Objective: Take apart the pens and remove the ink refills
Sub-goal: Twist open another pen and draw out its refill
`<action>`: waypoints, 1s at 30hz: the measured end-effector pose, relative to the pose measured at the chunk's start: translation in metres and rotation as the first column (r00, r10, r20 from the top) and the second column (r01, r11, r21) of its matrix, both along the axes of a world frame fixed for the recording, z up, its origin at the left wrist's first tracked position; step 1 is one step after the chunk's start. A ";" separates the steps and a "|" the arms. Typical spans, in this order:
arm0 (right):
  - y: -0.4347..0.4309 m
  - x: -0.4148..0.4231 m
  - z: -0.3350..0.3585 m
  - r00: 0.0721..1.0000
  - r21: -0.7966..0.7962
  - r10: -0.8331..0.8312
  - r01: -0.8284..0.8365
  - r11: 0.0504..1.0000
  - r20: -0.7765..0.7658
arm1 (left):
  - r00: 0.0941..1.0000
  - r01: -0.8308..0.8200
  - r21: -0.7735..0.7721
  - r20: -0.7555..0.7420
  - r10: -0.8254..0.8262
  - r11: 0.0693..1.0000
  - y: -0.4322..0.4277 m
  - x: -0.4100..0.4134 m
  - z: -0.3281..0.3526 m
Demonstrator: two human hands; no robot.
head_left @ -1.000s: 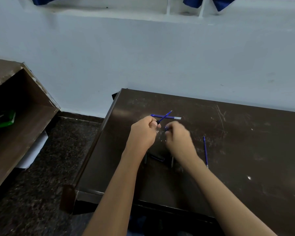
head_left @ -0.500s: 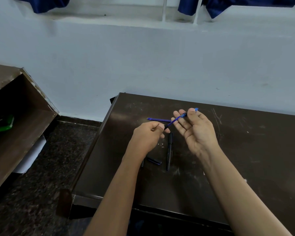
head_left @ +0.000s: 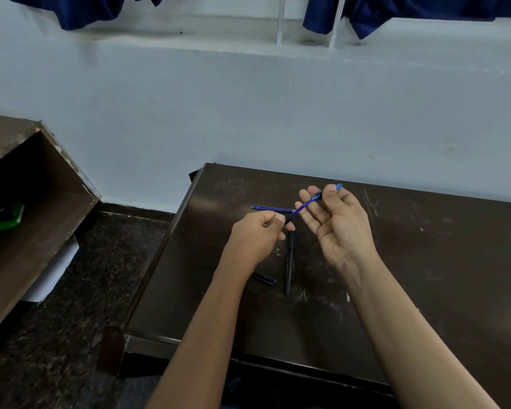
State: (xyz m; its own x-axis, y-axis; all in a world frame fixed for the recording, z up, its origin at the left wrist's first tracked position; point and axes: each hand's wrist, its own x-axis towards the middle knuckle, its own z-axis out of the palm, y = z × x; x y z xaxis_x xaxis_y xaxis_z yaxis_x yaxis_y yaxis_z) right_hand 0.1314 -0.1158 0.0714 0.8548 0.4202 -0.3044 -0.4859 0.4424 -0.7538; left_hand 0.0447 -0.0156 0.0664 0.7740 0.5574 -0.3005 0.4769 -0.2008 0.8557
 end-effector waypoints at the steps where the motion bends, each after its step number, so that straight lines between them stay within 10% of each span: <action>1: 0.000 -0.001 0.001 1.000 -0.036 0.009 -0.008 0.999 0.026 | 1.000 0.010 -0.007 0.003 -0.010 1.000 0.000 0.000 -0.001; 18: 0.009 -0.019 0.002 1.000 -0.154 0.015 -0.011 0.988 0.028 | 0.999 0.032 -0.193 0.013 -0.030 0.981 -0.007 0.003 -0.002; 30: 0.011 -0.017 -0.014 0.990 -0.260 0.033 0.004 0.965 0.140 | 0.995 0.027 0.036 0.098 -0.030 0.999 0.001 0.002 -0.011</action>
